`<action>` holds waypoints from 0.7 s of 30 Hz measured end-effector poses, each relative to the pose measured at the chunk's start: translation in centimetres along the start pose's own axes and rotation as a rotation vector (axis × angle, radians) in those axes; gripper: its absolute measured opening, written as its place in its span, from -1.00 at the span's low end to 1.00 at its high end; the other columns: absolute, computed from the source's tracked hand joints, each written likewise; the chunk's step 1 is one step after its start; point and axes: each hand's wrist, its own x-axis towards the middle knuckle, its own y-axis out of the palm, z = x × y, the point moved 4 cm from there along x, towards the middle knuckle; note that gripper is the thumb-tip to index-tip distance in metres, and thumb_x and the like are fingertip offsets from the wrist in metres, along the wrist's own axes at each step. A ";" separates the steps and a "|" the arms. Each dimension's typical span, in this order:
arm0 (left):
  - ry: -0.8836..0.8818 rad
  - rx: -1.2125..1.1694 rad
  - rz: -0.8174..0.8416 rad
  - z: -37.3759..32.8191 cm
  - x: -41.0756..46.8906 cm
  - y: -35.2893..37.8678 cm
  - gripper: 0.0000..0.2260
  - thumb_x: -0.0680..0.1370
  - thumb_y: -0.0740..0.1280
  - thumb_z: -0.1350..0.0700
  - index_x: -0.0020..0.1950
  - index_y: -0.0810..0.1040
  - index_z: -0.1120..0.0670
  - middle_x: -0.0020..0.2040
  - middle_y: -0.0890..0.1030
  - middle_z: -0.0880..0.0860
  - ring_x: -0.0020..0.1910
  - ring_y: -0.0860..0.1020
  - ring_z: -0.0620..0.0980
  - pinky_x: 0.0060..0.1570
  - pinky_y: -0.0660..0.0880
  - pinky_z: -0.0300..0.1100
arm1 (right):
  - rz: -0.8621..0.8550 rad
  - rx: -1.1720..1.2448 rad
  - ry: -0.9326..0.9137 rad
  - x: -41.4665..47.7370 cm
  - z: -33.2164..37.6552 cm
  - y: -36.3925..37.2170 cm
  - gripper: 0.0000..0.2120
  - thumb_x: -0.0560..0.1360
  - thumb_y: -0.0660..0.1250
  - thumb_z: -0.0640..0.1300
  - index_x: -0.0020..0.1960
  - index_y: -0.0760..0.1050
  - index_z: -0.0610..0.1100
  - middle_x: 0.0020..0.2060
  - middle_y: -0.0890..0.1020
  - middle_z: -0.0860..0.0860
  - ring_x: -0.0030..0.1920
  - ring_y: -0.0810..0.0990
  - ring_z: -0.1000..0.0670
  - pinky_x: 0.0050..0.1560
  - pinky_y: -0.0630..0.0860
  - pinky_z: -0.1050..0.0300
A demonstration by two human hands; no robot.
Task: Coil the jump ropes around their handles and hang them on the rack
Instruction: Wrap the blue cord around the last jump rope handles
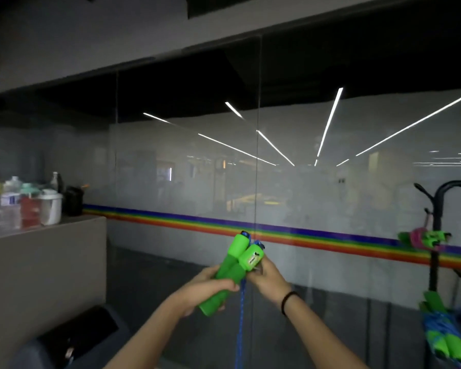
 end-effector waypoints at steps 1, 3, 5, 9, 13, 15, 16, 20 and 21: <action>-0.017 -0.004 -0.007 0.1 -0.2 -0.3 -0.56 0.15 0.45 0.02 0.01 0.55 0.00 -0.37 0.56 -0.07 -0.41 0.53 -0.10 -0.29 0.53 -0.18 | 0.082 -0.035 -0.066 0.1 2.4 1.2 -0.70 0.46 0.25 -0.44 0.00 0.44 -0.06 -0.11 0.62 0.04 -0.14 0.62 0.19 0.01 0.52 0.26; 0.005 -0.012 0.016 -0.4 -0.7 -0.5 -0.70 0.18 0.42 0.04 -0.11 0.59 0.01 -0.41 0.54 -0.05 -0.40 0.52 -0.07 -0.25 0.51 -0.16 | 0.074 -0.053 -0.129 0.8 5.0 2.0 -0.75 0.50 0.18 -0.43 -0.08 0.41 -0.09 -0.25 0.59 -0.06 -0.32 0.58 0.16 -0.15 0.54 0.19; 0.002 -0.016 0.030 -1.0 -0.9 -0.6 -0.66 0.11 0.40 -0.01 -0.16 0.55 0.05 -0.39 0.52 0.01 -0.39 0.50 -0.03 -0.25 0.50 -0.17 | 0.032 -0.055 -0.127 0.2 6.3 1.9 -0.74 0.54 0.10 -0.41 -0.19 0.35 -0.09 -0.43 0.46 -0.06 -0.55 0.45 0.18 -0.36 0.53 0.16; -0.001 0.004 0.019 -1.3 -1.0 -0.8 -0.44 0.07 0.34 -0.06 0.00 0.33 0.13 -0.27 0.44 0.12 -0.37 0.47 0.01 -0.29 0.51 -0.13 | -0.095 -0.198 -0.071 -0.1 7.4 1.6 -0.70 0.51 0.08 -0.35 -0.32 0.32 -0.04 -0.51 0.39 0.00 -0.60 0.38 0.11 -0.44 0.39 0.16; 0.021 0.013 0.050 -1.8 -1.0 -0.5 -0.55 0.23 0.29 -0.01 0.03 0.29 0.12 -0.11 0.44 0.17 -0.31 0.47 0.04 -0.25 0.49 -0.06 | -0.232 -0.283 -0.093 -0.1 7.8 1.7 -0.80 0.52 0.12 -0.24 -0.23 0.36 -0.01 -0.36 0.44 0.03 -0.36 0.37 0.03 -0.35 0.26 0.17; 0.044 0.040 0.059 -1.7 -0.6 -0.5 -0.71 0.39 0.29 0.06 0.05 0.34 0.11 -0.08 0.47 0.15 -0.28 0.47 0.05 -0.25 0.51 -0.05 | -0.288 -0.381 -0.094 -0.1 7.9 1.5 -0.87 0.53 0.13 -0.23 -0.12 0.45 -0.12 -0.22 0.53 -0.13 -0.19 0.46 -0.11 -0.22 0.25 0.16; 0.056 0.059 0.064 -1.6 -0.5 -0.6 -0.74 0.46 0.32 0.12 0.09 0.37 0.11 -0.10 0.49 0.16 -0.26 0.48 0.08 -0.22 0.51 -0.01 | -0.308 -0.413 -0.094 -0.1 7.9 1.4 -0.85 0.53 0.14 -0.22 -0.05 0.49 -0.18 -0.13 0.58 -0.20 -0.11 0.51 -0.16 -0.19 0.25 0.17; 0.045 0.114 0.108 -0.4 0.4 -1.6 -0.59 0.42 0.44 0.22 0.22 0.42 0.18 -0.22 0.52 0.17 -0.27 0.52 0.11 -0.13 0.53 0.04 | -0.284 -0.460 -0.110 0.2 7.2 1.0 -0.79 0.55 0.15 -0.17 0.01 0.54 -0.19 -0.03 0.63 -0.19 -0.04 0.54 -0.17 -0.14 0.30 0.16; 0.037 0.078 0.125 -0.2 0.5 -1.9 -0.60 0.42 0.43 0.24 0.23 0.44 0.20 -0.25 0.53 0.15 -0.31 0.52 0.09 -0.17 0.54 0.00 | -0.264 -0.447 -0.132 0.3 6.9 0.7 -0.78 0.56 0.15 -0.14 -0.02 0.55 -0.16 -0.09 0.63 -0.14 -0.09 0.53 -0.11 -0.12 0.32 0.16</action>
